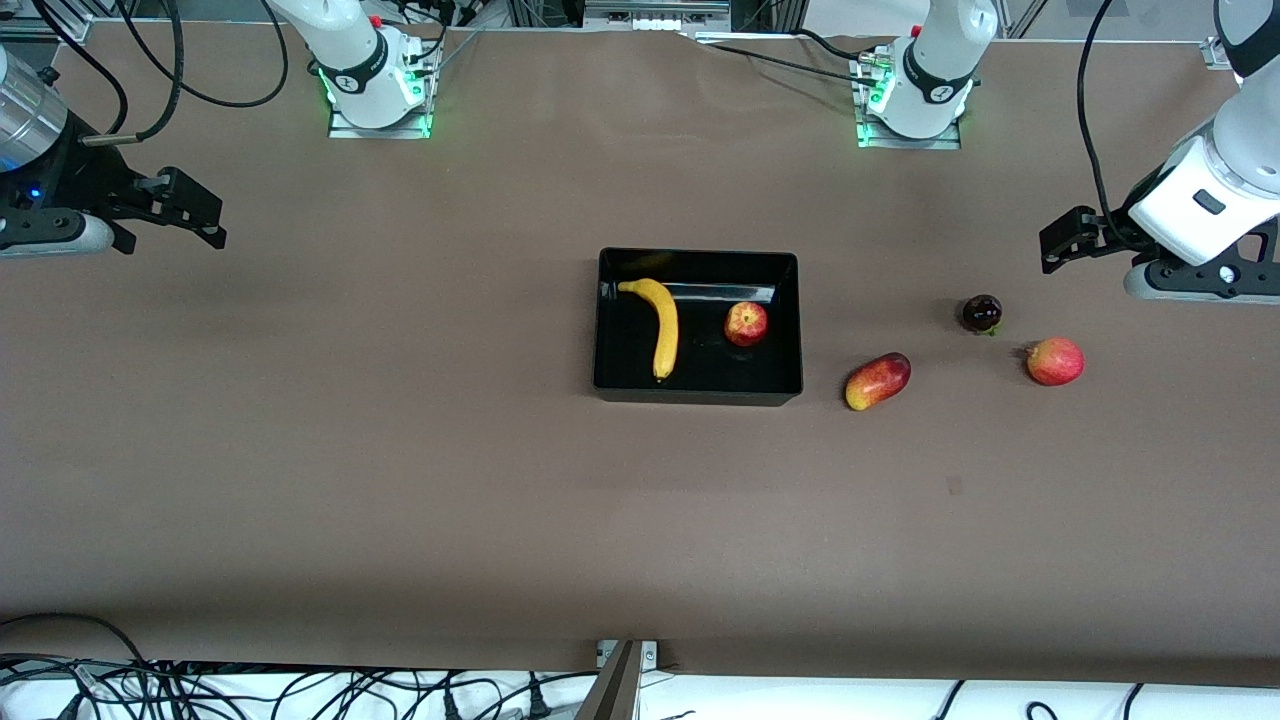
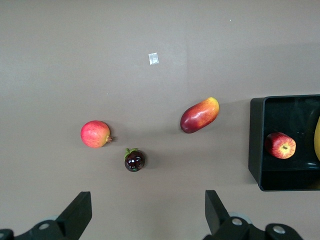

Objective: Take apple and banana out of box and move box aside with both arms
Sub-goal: 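Move the left gripper over the apple inside the black box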

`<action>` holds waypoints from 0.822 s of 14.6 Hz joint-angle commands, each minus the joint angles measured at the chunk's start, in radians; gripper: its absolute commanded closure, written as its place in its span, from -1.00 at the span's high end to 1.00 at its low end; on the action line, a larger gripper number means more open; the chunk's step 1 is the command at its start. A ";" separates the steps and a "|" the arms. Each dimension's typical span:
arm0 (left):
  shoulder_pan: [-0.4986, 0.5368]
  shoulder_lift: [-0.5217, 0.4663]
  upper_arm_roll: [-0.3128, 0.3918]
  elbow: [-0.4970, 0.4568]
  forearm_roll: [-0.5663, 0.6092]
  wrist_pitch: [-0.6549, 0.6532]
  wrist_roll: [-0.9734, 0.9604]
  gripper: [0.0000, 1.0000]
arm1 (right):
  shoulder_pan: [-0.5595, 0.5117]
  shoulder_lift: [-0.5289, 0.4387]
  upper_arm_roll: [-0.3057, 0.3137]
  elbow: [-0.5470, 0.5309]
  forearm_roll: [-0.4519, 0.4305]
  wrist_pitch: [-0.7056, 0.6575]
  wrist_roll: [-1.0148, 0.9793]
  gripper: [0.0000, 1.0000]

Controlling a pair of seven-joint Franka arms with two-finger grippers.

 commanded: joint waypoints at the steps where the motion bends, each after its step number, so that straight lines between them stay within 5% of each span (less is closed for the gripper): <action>1: 0.005 0.022 0.000 0.040 -0.025 -0.038 0.001 1.00 | -0.005 0.006 0.006 0.019 -0.007 -0.013 -0.004 1.00; 12: -0.044 0.089 -0.024 0.035 -0.114 -0.155 0.008 1.00 | -0.007 0.005 0.001 0.018 -0.007 -0.016 -0.009 1.00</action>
